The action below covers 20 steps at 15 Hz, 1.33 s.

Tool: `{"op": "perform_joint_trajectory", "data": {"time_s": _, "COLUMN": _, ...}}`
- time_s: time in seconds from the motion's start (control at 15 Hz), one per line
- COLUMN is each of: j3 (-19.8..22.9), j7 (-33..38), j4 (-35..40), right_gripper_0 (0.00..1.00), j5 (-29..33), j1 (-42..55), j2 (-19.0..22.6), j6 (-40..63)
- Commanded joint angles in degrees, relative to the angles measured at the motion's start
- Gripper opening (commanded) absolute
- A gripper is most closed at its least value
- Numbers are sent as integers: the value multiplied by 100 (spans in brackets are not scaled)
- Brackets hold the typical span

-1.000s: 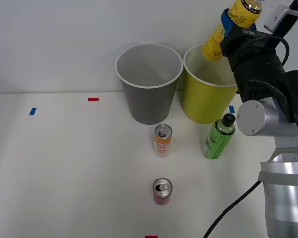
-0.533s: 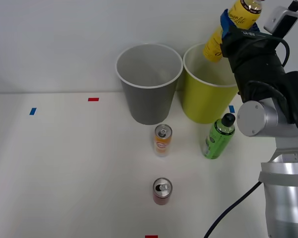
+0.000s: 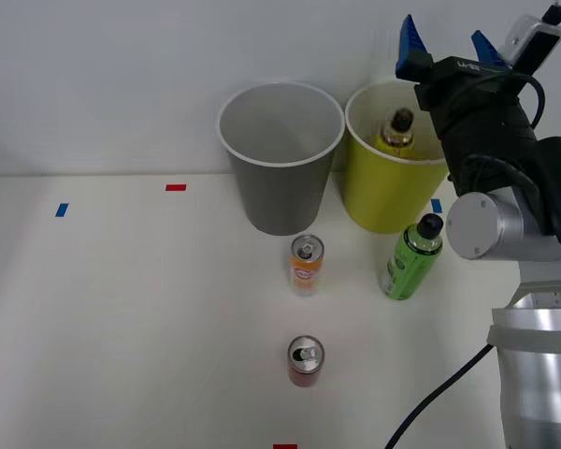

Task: Put cans in the gray bin, plastic bottles in the light green bin

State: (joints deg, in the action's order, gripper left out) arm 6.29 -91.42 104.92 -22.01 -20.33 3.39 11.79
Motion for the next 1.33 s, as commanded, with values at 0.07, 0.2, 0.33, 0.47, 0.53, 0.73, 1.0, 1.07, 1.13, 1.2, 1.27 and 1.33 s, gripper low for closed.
{"op": "perform_joint_trajectory", "data": {"time_s": 0.07, "j3": -5, "j7": -25, "j4": 2, "right_gripper_0": 100, "j5": -145, "j1": 12, "j2": 4, "j6": -1}}
{"op": "perform_joint_trajectory", "data": {"time_s": 0.2, "j3": -14, "j7": -25, "j4": 2, "right_gripper_0": 100, "j5": -145, "j1": 21, "j2": 4, "j6": -1}}
{"op": "perform_joint_trajectory", "data": {"time_s": 0.33, "j3": -14, "j7": -25, "j4": 2, "right_gripper_0": 100, "j5": -145, "j1": 21, "j2": 4, "j6": -1}}
{"op": "perform_joint_trajectory", "data": {"time_s": 0.47, "j3": -5, "j7": -34, "j4": 2, "right_gripper_0": 100, "j5": -145, "j1": 21, "j2": 4, "j6": -1}}
{"op": "perform_joint_trajectory", "data": {"time_s": 0.53, "j3": -14, "j7": -34, "j4": 2, "right_gripper_0": 100, "j5": -154, "j1": 47, "j2": 13, "j6": -1}}
{"op": "perform_joint_trajectory", "data": {"time_s": 0.73, "j3": -41, "j7": -34, "j4": 37, "right_gripper_0": 100, "j5": -365, "j1": 82, "j2": 74, "j6": -1}}
{"op": "perform_joint_trajectory", "data": {"time_s": 1.0, "j3": -243, "j7": -7, "j4": 521, "right_gripper_0": 100, "j5": -954, "j1": 504, "j2": 461, "j6": -1}}
{"op": "perform_joint_trajectory", "data": {"time_s": 1.07, "j3": -304, "j7": 1, "j4": 696, "right_gripper_0": 100, "j5": -1051, "j1": 662, "j2": 584, "j6": -1}}
{"op": "perform_joint_trajectory", "data": {"time_s": 1.13, "j3": -322, "j7": 10, "j4": 978, "right_gripper_0": 100, "j5": -1165, "j1": 935, "j2": 725, "j6": -1}}
{"op": "perform_joint_trajectory", "data": {"time_s": 1.2, "j3": -322, "j7": 19, "j4": 1206, "right_gripper_0": 100, "j5": -1226, "j1": 1172, "j2": 830, "j6": -10}}
{"op": "perform_joint_trajectory", "data": {"time_s": 1.27, "j3": -331, "j7": 28, "j4": 1540, "right_gripper_0": 100, "j5": -1349, "j1": 1550, "j2": 953, "j6": -10}}
{"op": "perform_joint_trajectory", "data": {"time_s": 1.33, "j3": -313, "j7": 37, "j4": 1813, "right_gripper_0": 100, "j5": -1376, "j1": 1858, "j2": 1041, "j6": -10}}
